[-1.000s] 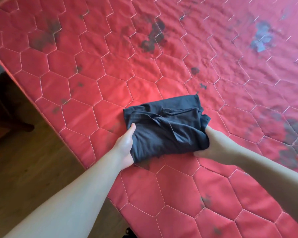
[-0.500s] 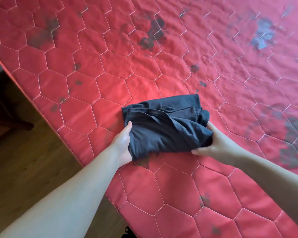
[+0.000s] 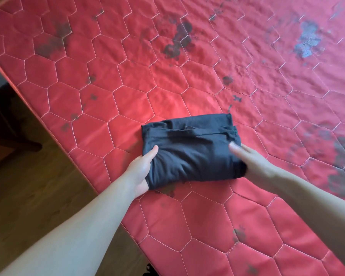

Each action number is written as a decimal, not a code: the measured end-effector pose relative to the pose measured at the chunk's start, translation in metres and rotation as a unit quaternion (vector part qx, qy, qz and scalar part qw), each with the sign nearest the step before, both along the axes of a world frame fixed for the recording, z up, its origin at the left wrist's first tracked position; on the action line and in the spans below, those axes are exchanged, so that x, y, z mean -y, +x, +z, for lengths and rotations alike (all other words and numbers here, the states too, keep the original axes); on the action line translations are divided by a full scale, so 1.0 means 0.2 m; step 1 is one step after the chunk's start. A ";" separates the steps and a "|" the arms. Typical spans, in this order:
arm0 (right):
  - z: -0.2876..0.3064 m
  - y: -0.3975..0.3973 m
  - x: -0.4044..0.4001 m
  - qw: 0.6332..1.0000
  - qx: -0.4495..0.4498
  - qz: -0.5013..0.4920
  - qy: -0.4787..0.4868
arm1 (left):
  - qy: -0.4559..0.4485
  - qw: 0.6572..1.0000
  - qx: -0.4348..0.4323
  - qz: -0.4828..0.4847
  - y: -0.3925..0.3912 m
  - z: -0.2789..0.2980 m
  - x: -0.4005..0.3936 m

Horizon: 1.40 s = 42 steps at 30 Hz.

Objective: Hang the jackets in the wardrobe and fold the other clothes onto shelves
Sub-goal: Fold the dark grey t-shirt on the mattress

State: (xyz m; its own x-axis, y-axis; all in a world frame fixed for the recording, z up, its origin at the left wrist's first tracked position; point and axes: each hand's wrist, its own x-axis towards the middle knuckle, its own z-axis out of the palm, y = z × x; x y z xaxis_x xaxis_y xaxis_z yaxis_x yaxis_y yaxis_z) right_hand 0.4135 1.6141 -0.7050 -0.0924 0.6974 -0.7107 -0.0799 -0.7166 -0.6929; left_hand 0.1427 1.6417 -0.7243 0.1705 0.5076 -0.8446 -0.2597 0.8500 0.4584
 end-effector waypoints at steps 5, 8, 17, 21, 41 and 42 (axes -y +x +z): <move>0.02 -0.05 -0.05 0.988 0.137 -0.042 0.061 | 0.035 0.998 -0.008 0.043 0.01 0.02 0.02; 0.08 -0.07 -0.13 0.985 0.107 -0.072 0.110 | 0.069 0.993 0.034 0.087 -0.01 0.07 0.00; -0.10 -0.11 -0.22 0.942 0.313 -0.110 0.054 | 0.156 0.923 -0.342 0.087 0.00 -0.06 -0.08; -0.01 -0.19 -0.18 0.795 0.505 -0.042 0.334 | 0.499 0.671 -0.547 -0.052 0.05 0.00 -0.03; -0.22 -0.26 -0.06 0.771 0.583 0.150 0.209 | 0.463 0.556 -0.539 -0.432 0.25 -0.13 0.14; -0.20 -0.27 -0.05 0.793 0.571 0.099 0.188 | 0.462 0.560 -0.528 -0.441 0.26 -0.13 0.19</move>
